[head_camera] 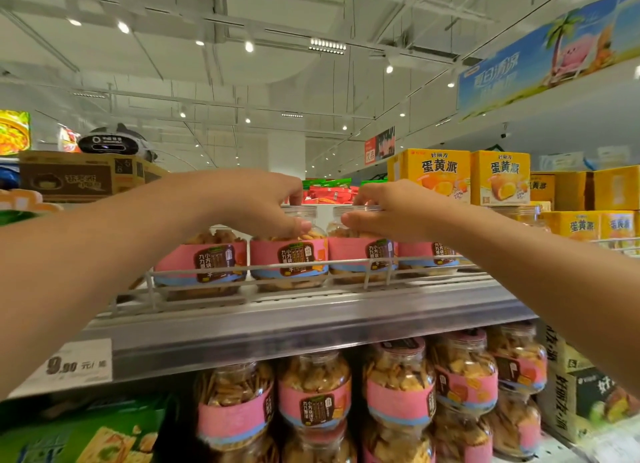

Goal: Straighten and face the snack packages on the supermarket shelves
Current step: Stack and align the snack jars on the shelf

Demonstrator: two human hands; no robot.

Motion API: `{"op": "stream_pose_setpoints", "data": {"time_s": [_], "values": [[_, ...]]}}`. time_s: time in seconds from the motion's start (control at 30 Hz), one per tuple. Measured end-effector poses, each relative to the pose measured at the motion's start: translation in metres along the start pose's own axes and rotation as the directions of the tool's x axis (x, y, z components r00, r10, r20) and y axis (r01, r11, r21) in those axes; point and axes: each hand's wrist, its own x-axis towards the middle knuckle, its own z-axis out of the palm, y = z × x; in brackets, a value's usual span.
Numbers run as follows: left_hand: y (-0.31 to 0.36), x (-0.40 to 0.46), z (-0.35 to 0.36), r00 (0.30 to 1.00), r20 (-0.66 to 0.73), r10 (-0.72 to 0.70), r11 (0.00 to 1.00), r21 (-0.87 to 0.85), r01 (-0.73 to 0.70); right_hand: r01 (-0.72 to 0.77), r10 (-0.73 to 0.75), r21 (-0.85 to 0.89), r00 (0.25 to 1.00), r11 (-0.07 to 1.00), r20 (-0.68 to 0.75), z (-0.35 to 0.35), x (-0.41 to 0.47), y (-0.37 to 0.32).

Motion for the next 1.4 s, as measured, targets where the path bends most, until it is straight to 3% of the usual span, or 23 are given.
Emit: {"op": "stream_pose_setpoints", "data": {"time_s": [0.3,0.4,0.53,0.67,0.83,0.9,1.07,1.23,1.4], "values": [[0.003,0.001,0.002,1.0,-0.011,-0.008,0.998,0.059,0.009,-0.002,0.002,-0.019,1.0,1.0,0.001,0.002,-0.005,0.0],[0.007,-0.003,0.002,0.999,-0.018,-0.029,0.998,0.062,0.03,0.025,-0.026,-0.031,0.998,0.999,-0.057,0.002,-0.015,-0.006],[0.018,-0.019,0.01,0.988,-0.154,0.021,1.0,-0.011,-0.023,0.125,-0.122,0.011,0.979,0.992,-0.164,0.0,-0.032,-0.018],[0.017,-0.053,0.021,0.949,-0.304,0.077,0.991,0.124,-0.041,0.305,-0.266,0.087,0.915,0.948,-0.302,0.005,-0.046,-0.044],[-0.025,-0.116,0.016,0.933,-0.348,-0.093,0.985,0.108,0.138,0.584,-0.462,0.181,0.765,0.791,-0.448,0.023,-0.058,-0.106],[-0.046,-0.137,0.013,0.927,-0.327,-0.184,0.969,0.096,0.227,0.627,-0.495,0.204,0.741,0.752,-0.455,0.031,-0.057,-0.132],[-0.095,-0.172,0.012,0.917,-0.288,-0.275,0.951,0.061,0.304,0.517,-0.411,0.222,0.824,0.826,-0.391,0.04,-0.039,-0.176],[-0.125,-0.176,0.016,0.948,-0.263,-0.18,0.976,0.074,0.206,0.467,-0.351,0.18,0.823,0.866,-0.446,0.042,-0.029,-0.198],[-0.137,-0.169,0.012,0.969,-0.215,-0.123,0.982,0.113,0.149,0.3,-0.188,0.175,0.864,0.938,-0.467,0.035,-0.02,-0.207]]}}
